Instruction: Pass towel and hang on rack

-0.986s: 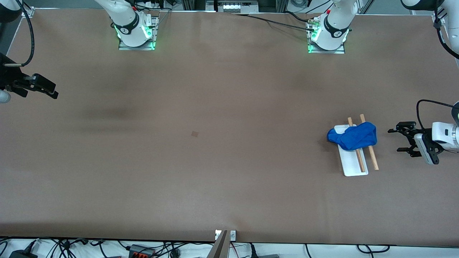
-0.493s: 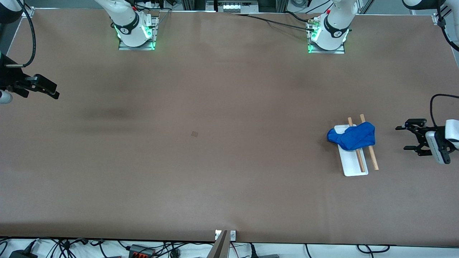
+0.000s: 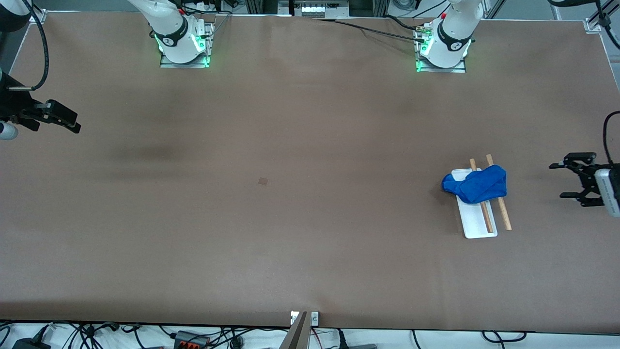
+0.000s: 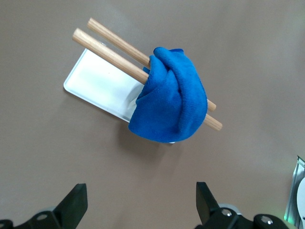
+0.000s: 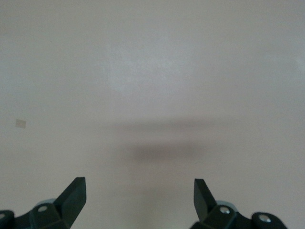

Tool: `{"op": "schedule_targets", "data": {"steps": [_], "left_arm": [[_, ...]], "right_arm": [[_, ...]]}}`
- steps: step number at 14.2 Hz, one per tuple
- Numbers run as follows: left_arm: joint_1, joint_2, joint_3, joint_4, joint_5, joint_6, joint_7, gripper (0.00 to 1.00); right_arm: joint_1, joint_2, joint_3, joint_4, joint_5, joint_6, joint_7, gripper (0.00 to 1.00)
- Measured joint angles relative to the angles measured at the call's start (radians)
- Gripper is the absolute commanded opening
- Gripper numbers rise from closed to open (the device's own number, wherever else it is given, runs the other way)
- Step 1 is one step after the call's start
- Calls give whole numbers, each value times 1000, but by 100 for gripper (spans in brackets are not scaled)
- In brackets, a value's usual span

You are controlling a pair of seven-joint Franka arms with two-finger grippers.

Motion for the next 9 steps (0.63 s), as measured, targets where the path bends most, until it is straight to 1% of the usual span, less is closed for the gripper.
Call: {"op": "schedule_targets", "data": {"steps": [2,5,7,9], "left_arm": [[-1,-36,0,1,7,-40,-21,100],[-17,-76,-10,1,22,-95,-108,100],[-59,-95,-19,13,62,-110,-146,100],[-127,-106,-21,49,100,-161,-190,100]], "right_arm": [[0,0,0,0,0,-2,0,100],[0,0,1,0,0,-1,0,100],[1,0,2,0,0,-1,-1,100],[3,0,3,0,0,-1,-1,100]]}}
